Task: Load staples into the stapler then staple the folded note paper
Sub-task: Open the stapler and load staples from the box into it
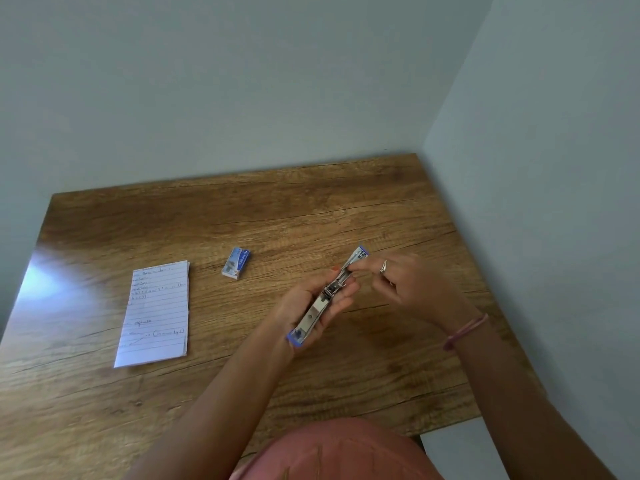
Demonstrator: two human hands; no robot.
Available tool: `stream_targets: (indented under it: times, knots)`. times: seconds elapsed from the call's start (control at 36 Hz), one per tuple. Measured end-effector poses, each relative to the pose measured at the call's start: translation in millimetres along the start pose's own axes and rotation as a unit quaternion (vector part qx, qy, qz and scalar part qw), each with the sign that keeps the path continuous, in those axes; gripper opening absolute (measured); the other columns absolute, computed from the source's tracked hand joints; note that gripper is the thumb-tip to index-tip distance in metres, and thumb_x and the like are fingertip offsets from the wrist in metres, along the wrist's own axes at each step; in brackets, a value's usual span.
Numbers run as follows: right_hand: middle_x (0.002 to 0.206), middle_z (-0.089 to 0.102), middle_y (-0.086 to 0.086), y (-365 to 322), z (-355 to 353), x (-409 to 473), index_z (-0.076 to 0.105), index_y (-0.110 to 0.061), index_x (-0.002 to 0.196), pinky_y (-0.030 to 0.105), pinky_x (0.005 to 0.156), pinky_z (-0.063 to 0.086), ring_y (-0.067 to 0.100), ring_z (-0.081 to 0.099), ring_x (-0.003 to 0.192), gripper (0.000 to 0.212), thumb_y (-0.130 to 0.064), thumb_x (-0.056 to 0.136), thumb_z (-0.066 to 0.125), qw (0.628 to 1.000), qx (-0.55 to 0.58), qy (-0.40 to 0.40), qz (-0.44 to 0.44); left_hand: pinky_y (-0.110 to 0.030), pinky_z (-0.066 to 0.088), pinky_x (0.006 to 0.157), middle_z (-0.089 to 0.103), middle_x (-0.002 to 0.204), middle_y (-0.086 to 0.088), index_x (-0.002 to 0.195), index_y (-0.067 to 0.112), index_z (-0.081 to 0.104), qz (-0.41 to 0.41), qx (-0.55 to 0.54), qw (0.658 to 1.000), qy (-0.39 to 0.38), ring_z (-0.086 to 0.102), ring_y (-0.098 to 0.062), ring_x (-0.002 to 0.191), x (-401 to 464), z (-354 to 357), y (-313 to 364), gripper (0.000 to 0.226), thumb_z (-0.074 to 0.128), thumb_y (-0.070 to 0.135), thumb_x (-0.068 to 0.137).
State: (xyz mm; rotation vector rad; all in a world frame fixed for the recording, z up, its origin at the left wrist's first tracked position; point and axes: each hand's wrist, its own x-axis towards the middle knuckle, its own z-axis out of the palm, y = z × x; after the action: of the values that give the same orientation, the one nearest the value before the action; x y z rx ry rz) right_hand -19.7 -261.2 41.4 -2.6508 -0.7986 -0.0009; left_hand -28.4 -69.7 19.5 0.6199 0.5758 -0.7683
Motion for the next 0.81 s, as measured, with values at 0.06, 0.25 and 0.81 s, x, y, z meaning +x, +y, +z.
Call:
stream_targets:
  times: [0.06, 0.25, 0.81]
  knots:
    - [0.092, 0.073, 0.005, 3.6, 0.3, -0.5, 0.068, -0.019, 0.118, 0.034, 0.057, 0.049, 0.02, 0.059, 0.062, 0.032, -0.008, 0.09, 0.055, 1.0, 0.02, 0.001, 0.005, -0.03, 0.06, 0.052, 0.074, 0.09, -0.02, 0.105, -0.006, 0.065, -0.004, -0.001, 1.0, 0.004, 0.075, -0.023, 0.071, -1.0, 0.1, -0.4, 0.024, 0.062, 0.009, 0.087]
    - [0.065, 0.061, -0.001, 16.9, 14.6, -5.9, 0.07, -0.023, 0.111, 0.028, 0.045, 0.04, 0.01, 0.045, 0.049, 0.033, -0.005, 0.089, 0.053, 0.983, 0.173, 0.052, 0.031, -0.031, 0.061, 0.054, 0.073, 0.091, -0.022, 0.115, -0.006, 0.061, -0.009, 0.005, 1.0, 0.005, 0.075, -0.023, 0.072, -1.9, -1.0, -2.0, 0.031, 0.062, 0.008, 0.087]
    - [0.128, 0.047, -0.026, 7.9, 57.7, -17.1, 0.027, -0.048, 0.14, 0.028, 0.083, 0.053, 0.0, 0.053, 0.11, 0.091, -0.055, 0.065, 0.08, 0.869, 0.436, 0.15, 0.18, -0.032, 0.061, 0.057, 0.073, 0.093, -0.024, 0.108, -0.007, 0.063, 0.005, -0.076, 0.997, 0.013, 0.075, -0.025, 0.071, -1.9, -2.6, -7.1, 0.038, 0.067, 0.006, 0.072]
